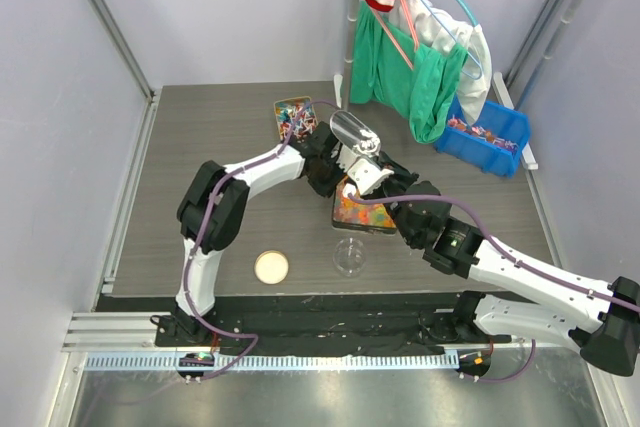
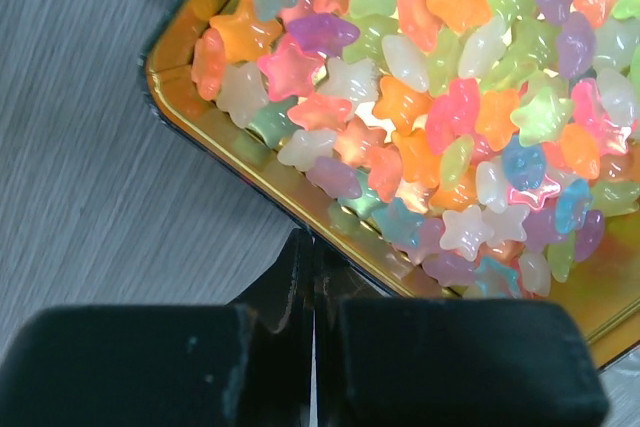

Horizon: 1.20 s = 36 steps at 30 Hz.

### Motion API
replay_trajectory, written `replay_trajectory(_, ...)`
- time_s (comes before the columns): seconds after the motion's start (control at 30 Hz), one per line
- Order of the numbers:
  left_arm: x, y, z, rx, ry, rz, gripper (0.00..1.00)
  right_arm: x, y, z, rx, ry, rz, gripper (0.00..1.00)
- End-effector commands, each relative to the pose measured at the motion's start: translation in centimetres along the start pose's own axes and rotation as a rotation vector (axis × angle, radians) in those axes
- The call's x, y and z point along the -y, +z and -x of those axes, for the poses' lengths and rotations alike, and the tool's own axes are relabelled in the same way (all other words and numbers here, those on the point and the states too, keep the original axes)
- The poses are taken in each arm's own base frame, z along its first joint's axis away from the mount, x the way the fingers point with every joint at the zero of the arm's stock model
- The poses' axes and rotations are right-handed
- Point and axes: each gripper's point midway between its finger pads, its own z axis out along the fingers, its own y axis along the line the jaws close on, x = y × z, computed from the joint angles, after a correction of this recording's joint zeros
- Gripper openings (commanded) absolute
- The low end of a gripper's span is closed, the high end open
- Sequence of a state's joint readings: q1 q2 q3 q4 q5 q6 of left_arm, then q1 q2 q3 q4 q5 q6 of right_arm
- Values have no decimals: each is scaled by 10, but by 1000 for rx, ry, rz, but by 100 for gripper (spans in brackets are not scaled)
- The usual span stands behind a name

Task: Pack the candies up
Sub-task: Move the storage box to the center of the board.

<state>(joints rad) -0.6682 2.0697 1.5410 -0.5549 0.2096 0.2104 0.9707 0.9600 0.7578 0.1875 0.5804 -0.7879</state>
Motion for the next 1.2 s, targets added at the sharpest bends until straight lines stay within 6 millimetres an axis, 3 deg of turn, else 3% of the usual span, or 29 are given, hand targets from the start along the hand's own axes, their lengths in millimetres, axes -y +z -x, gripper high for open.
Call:
replay_trajectory(0.0, 9, -6, 23, 40, -13, -22, 0, 17, -1, 14, 48, 49, -58, 1)
replay_trajectory(0.1, 0, -17, 26, 75, -35, 0, 0, 4, -3, 12, 39, 23, 29, 1)
replay_trajectory(0.13, -4, -22, 26, 86, -44, 4, 0, -10, -4, 9, 31, 8, 104, 1)
replay_trajectory(0.2, -4, -41, 30, 129, -45, 7, 0, -17, -7, 15, 30, 8, 180, 1)
replay_trajectory(0.23, -10, -47, 32, 150, -51, 15, 0, -35, -12, 10, 13, -5, 284, 1)
replay_trajectory(0.3, -13, -69, 36, 195, -54, 25, 0, -50, -21, 6, -22, -34, 403, 1)
replay_trajectory(0.43, -43, -104, 37, 276, -91, 107, 0, -78, -38, 2, -54, -57, 606, 1)
replay_trajectory(0.57, -72, -127, 23, 304, -145, 183, 0, -92, -54, -7, -131, -97, 753, 1)
replay_trajectory(0.6, -74, -132, 18, 308, -153, 192, 0, -102, -58, -16, -174, -109, 804, 1)
replay_trajectory(0.8, -107, -166, -6, 338, -213, 276, 0, -149, -77, -22, -171, -31, 1006, 1)
replay_trajectory(1.0, -125, -194, -35, 359, -285, 320, 0, -179, -85, -42, -214, -28, 1068, 1)
replay_trajectory(1.17, -129, -209, -54, 381, -328, 334, 0, -205, -103, -61, -264, -67, 1153, 1)
